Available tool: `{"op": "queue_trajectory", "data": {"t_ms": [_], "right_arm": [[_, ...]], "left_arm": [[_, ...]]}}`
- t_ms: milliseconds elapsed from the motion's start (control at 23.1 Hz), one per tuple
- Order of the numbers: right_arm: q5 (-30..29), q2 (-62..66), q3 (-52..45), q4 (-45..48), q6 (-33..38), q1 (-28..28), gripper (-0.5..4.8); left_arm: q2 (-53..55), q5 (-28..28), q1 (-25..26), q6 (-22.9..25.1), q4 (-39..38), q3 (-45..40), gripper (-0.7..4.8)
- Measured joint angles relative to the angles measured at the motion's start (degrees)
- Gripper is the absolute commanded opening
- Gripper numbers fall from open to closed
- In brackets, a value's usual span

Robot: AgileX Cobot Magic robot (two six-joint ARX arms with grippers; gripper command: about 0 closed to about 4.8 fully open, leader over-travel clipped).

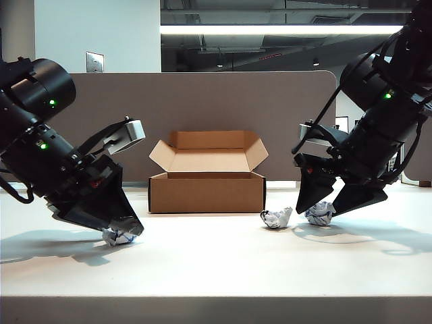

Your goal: Pick up all the paper balls on the table and put them in the paper box.

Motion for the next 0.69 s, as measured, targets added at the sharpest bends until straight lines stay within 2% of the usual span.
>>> {"op": "queue_trajectory", "data": {"t_ms": [87,390,433,520,563,693], "right_arm": [[0.0,0.0,0.0,0.0,0.0,0.0,2.41],[-0.5,0.1,0.0,-1.0,0.0,0.6,2.39],[-0.6,0.2,0.0,-1.1,0.0,0.7,2.08],[-0.5,0.4,0.0,-1.2,0.0,1.0,1.40],[-0.5,0.5,0.0,-1.2,0.0,1.1,1.24],[-0.2,0.5,0.2,-1.0,-0.3,1.3,1.02]], "left_arm": [[0.0,-0.7,0.0,0.0,0.4,0.0,2.46],[0.0,-1.3,0.0,-0.1,0.8,0.0,2.34],[0.0,-1.4,0.0,0.0,0.7,0.0,2.10],[0.0,-1.8,0.0,0.0,0.7,0.0,1.10],[0.0,-2.3,0.0,0.0,0.7,0.0,0.69],[0.0,-2.4,0.2,-0.4,0.5,0.1,0.64]]}}
